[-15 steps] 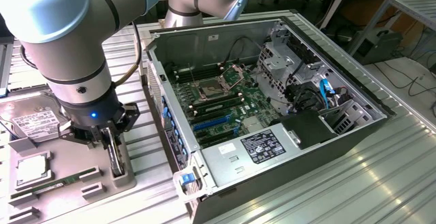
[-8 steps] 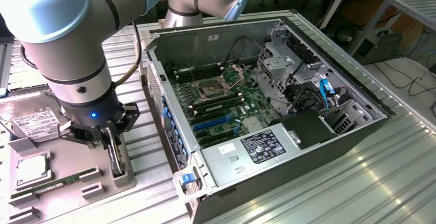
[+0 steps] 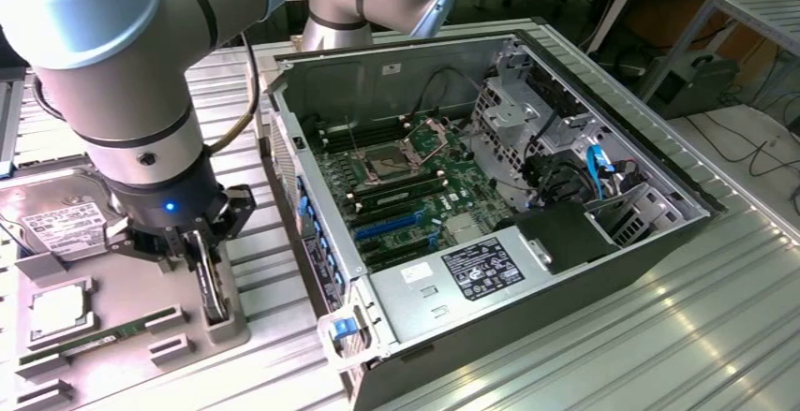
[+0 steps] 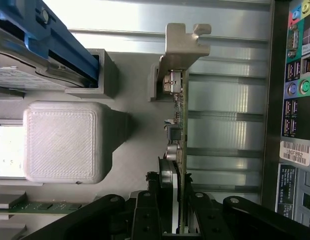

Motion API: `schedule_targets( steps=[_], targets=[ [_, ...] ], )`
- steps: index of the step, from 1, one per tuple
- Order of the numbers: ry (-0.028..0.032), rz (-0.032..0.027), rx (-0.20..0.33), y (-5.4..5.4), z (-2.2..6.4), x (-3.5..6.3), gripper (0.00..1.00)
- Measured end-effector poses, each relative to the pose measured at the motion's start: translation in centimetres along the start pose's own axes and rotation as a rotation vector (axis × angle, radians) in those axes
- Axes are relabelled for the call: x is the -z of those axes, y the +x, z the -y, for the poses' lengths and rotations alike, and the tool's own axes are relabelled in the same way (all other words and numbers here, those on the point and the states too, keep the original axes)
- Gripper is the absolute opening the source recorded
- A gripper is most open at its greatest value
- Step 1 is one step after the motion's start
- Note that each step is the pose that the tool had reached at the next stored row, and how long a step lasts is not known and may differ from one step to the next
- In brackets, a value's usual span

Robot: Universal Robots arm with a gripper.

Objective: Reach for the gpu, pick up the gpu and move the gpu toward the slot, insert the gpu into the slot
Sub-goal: 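Pick up the gpu and move the gpu toward the slot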

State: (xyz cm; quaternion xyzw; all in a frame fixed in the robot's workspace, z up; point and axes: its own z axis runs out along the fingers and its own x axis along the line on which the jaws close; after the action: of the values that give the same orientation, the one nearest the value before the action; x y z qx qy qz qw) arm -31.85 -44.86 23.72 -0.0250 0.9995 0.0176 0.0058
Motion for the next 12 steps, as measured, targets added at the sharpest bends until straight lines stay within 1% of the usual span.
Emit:
schedule_targets(
  steps=[8,12],
  targets=[
    [0.0000,0.0000,0.000,0.0,-0.08,2.26,0.28],
    [0.0000,0.0000,0.000,0.0,-0.13,3.60,0.28]
  ],
)
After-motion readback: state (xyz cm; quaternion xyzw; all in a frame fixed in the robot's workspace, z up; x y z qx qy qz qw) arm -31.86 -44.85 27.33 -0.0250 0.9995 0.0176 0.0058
